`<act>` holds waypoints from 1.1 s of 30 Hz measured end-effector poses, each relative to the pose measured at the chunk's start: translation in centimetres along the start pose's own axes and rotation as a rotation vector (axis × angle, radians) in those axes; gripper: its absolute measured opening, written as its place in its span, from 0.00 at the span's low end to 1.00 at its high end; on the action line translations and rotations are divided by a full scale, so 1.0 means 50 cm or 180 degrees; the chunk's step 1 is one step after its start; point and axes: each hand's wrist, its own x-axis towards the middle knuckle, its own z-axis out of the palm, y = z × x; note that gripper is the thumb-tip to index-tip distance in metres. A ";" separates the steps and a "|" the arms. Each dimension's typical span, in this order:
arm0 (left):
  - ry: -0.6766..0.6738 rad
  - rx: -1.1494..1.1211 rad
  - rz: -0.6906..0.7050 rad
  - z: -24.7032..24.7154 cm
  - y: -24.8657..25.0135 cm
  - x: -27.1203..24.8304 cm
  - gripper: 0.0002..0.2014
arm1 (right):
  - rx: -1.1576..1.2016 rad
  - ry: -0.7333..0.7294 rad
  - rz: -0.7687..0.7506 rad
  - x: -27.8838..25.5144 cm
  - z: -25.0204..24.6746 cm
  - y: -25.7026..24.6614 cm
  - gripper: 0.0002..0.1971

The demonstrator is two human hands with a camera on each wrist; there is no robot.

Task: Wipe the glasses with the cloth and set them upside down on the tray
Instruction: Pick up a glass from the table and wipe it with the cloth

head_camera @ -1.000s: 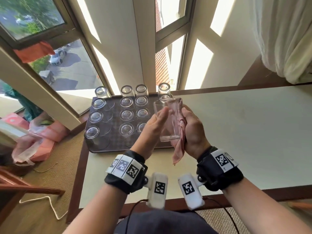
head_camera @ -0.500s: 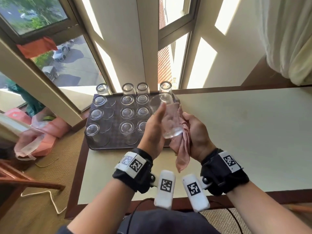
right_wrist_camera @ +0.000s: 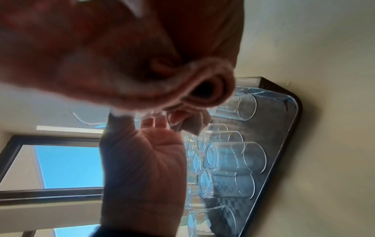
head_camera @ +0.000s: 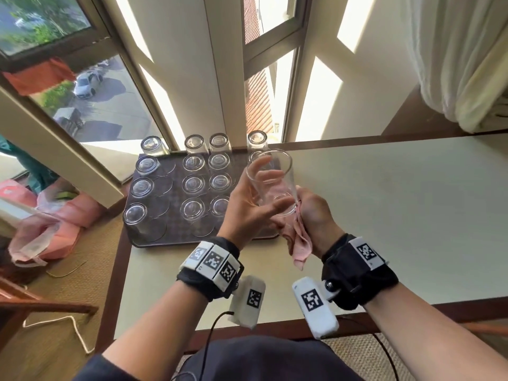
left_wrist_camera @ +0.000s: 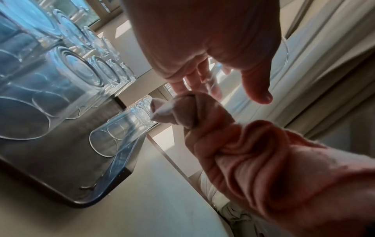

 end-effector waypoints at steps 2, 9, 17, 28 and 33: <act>-0.0019 0.0129 0.0069 0.002 0.004 0.006 0.42 | -0.0239 0.0035 -0.0076 -0.004 -0.010 -0.004 0.21; 0.0022 0.0858 -0.0058 -0.040 -0.012 0.028 0.44 | -0.0998 -0.0226 -0.1008 -0.027 -0.075 -0.086 0.24; -0.0613 0.0596 -0.0472 -0.056 0.003 0.014 0.40 | -0.2155 -0.1114 -0.2013 -0.053 -0.059 -0.082 0.12; -0.1182 0.0979 -0.0319 -0.054 0.010 0.002 0.40 | -0.4334 -0.2235 -0.0628 -0.089 -0.034 -0.135 0.26; -0.1068 0.0219 -0.0667 -0.067 0.015 0.003 0.42 | -0.2687 -0.1299 -0.1824 -0.076 -0.077 -0.142 0.18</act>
